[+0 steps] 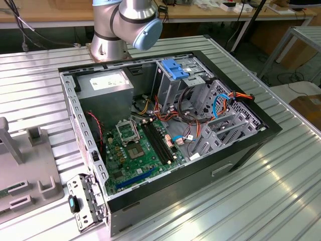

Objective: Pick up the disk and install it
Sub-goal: 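Pick up the disk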

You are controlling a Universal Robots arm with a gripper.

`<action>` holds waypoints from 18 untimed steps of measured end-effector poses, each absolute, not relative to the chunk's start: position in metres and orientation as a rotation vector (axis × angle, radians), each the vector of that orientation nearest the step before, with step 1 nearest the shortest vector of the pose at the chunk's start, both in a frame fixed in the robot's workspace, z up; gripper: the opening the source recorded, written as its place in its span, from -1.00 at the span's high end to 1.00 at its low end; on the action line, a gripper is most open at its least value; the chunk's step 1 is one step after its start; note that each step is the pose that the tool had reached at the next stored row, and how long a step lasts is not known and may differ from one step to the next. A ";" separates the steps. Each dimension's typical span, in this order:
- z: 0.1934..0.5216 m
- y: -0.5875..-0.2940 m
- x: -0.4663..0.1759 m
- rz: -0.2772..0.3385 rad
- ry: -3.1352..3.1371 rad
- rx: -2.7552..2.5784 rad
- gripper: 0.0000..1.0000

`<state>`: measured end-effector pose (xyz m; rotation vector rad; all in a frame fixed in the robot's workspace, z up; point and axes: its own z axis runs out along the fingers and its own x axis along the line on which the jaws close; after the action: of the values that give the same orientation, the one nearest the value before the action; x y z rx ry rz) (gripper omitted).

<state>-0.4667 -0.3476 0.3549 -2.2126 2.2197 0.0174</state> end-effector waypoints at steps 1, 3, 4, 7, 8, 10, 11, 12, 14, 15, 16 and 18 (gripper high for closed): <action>0.355 -0.348 -0.467 0.017 2.220 -2.213 0.79; 0.352 -0.348 -0.467 0.017 2.220 -2.213 0.79; 0.349 -0.348 -0.467 0.017 2.220 -2.213 0.79; 0.349 -0.348 -0.467 0.017 2.220 -2.213 0.79; 0.349 -0.348 -0.467 0.017 2.220 -2.213 0.79; 0.347 -0.348 -0.467 0.017 2.220 -2.213 0.79; 0.347 -0.348 -0.467 0.017 2.220 -2.213 0.79; 0.347 -0.348 -0.467 0.017 2.220 -2.213 0.79; 0.346 -0.348 -0.467 0.017 2.220 -2.213 0.79; 0.346 -0.348 -0.467 0.017 2.220 -2.213 0.79; 0.346 -0.348 -0.467 0.017 2.220 -2.213 0.79; 0.346 -0.348 -0.467 0.017 2.220 -2.213 0.79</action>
<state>-0.4667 -0.3475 0.3461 -2.2127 2.2198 0.0174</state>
